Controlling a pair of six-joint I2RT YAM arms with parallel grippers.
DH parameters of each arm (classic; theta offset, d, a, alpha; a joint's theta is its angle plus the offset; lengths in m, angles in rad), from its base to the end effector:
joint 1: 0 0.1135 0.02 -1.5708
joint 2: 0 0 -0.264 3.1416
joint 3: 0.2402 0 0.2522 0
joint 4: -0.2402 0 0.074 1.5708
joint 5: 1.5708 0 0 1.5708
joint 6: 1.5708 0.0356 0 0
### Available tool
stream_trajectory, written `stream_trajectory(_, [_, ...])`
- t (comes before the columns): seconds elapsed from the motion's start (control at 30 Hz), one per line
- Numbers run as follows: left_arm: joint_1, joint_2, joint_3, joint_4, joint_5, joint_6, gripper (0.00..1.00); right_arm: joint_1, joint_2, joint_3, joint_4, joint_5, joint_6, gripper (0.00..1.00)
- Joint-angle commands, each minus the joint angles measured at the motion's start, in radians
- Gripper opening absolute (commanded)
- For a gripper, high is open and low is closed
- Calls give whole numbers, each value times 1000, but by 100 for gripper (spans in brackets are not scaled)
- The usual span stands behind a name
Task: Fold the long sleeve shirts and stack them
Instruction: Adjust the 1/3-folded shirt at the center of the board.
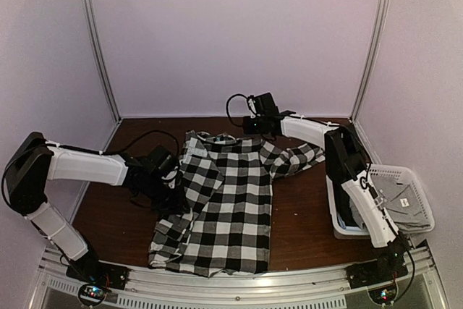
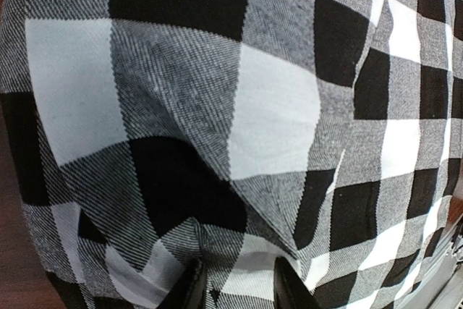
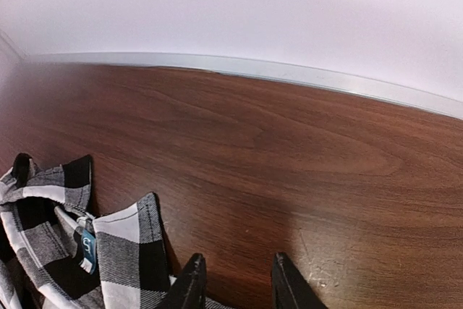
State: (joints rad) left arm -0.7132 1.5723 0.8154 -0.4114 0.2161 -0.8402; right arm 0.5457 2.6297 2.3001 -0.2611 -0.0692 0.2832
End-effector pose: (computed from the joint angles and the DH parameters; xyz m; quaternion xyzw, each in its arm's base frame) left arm 0.2085 -0.1905 0.1528 -0.0403 0.9735 -0.2147 0.0677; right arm 0.5050 0.3095 0.1593 -0.1315 0.8721 0.2174 0.4183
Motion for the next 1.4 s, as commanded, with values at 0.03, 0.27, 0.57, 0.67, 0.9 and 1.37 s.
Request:
stream_trajectory(0.03, [0, 11, -8, 50, 12, -2, 33, 2, -43, 22, -2, -61, 18, 36])
stream_trajectory(0.27, [0, 20, 10, 58, 16, 1, 33, 63, -211, -169, 23, -148, -42, 35])
stream_trajectory(0.57, [0, 42, 13, 82, 32, 6, 33, 206, -234, -268, 35, -176, -68, 10])
stream_trajectory(0.67, [1, 42, 13, 83, 32, 10, 33, 225, -169, -212, 19, -163, -55, 3])
stream_trajectory(0.9, [0, 38, -9, 100, 37, 6, 33, 206, -42, -109, 38, -50, -30, 0])
stream_trajectory(1.37, [0, 69, -2, 128, 64, 6, 33, 115, 120, 79, 154, -74, 44, 13])
